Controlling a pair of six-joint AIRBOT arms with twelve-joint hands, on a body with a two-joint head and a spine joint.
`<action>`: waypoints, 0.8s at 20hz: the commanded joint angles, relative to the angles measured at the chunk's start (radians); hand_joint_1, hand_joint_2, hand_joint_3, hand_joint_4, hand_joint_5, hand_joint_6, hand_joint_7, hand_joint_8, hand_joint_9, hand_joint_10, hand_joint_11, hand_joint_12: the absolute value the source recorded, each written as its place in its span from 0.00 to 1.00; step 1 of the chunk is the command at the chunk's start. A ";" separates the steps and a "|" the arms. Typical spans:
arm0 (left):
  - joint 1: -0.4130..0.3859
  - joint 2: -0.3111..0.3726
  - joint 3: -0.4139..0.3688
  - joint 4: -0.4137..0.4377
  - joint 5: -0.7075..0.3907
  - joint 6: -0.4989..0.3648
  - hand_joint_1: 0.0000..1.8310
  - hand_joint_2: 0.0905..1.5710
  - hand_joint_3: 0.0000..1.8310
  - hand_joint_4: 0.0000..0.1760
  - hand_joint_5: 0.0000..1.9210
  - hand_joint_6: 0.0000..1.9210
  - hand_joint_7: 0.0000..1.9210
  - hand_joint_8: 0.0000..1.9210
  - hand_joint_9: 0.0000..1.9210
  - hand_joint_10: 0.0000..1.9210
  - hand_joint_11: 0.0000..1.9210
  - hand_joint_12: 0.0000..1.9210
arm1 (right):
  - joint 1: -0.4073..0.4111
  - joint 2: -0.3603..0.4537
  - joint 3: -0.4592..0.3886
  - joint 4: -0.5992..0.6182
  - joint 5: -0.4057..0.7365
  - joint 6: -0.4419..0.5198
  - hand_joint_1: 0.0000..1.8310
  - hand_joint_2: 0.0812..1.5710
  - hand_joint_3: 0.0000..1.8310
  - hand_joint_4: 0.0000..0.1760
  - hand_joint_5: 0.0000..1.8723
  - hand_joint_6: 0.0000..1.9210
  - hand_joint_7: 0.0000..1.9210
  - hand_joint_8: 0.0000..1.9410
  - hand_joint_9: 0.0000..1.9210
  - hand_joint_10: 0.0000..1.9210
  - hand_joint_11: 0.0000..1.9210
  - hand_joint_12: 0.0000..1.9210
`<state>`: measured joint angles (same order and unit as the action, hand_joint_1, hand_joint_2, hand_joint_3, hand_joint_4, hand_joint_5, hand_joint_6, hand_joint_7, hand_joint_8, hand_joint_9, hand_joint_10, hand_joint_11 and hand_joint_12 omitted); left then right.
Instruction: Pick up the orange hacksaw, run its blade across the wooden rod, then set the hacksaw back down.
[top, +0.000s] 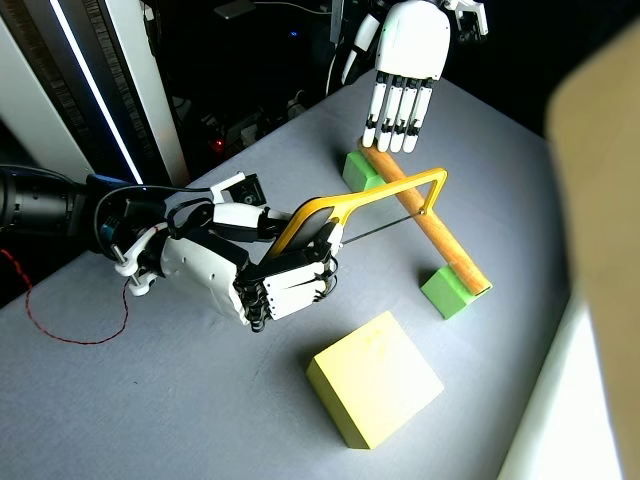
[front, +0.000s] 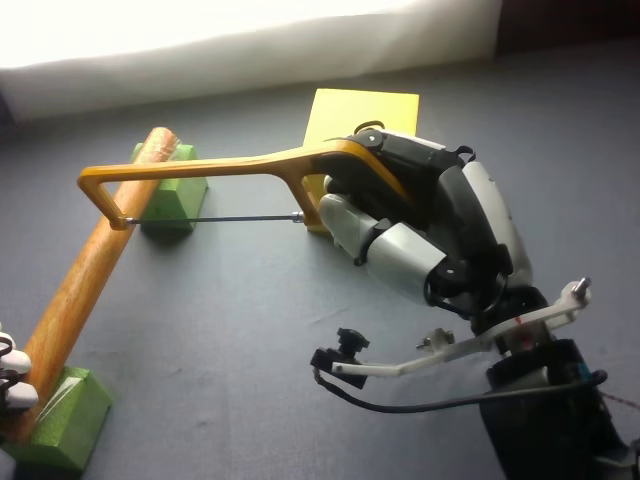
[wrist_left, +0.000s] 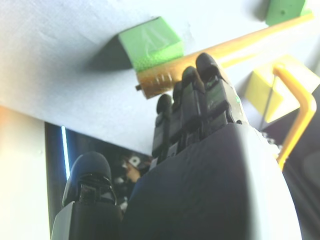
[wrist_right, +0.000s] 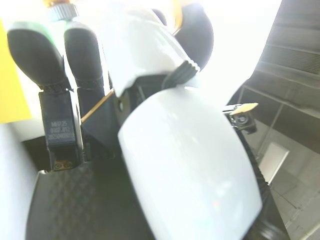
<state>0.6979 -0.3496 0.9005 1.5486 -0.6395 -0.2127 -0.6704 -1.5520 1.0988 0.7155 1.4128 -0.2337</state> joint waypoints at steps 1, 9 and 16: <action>-0.010 0.001 0.001 -0.032 -0.007 0.000 0.04 0.79 0.00 0.00 0.08 0.00 0.07 0.00 0.07 0.00 0.00 0.21 | 0.015 -0.003 0.001 -0.074 0.117 0.013 0.75 0.71 0.00 0.00 0.48 0.46 0.44 0.60 0.48 0.73 0.51 0.75; -0.013 0.001 -0.004 -0.032 -0.007 0.000 0.04 0.79 0.00 0.00 0.08 0.00 0.07 0.00 0.07 0.00 0.00 0.19 | 0.007 -0.065 0.014 -0.047 0.139 -0.028 0.75 0.71 0.00 0.00 0.49 0.44 0.43 0.61 0.48 0.73 0.51 0.75; -0.014 -0.001 -0.003 -0.033 -0.007 0.000 0.05 0.79 0.00 0.00 0.08 0.00 0.07 0.00 0.07 0.00 0.00 0.21 | -0.020 -0.111 0.033 -0.038 0.140 -0.046 0.75 0.71 0.00 0.00 0.49 0.44 0.45 0.59 0.48 0.72 0.52 0.75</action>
<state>0.6907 -0.3496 0.8970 1.5490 -0.6384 -0.2127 -0.6952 -1.6665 1.1320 0.7639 1.4605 -0.2935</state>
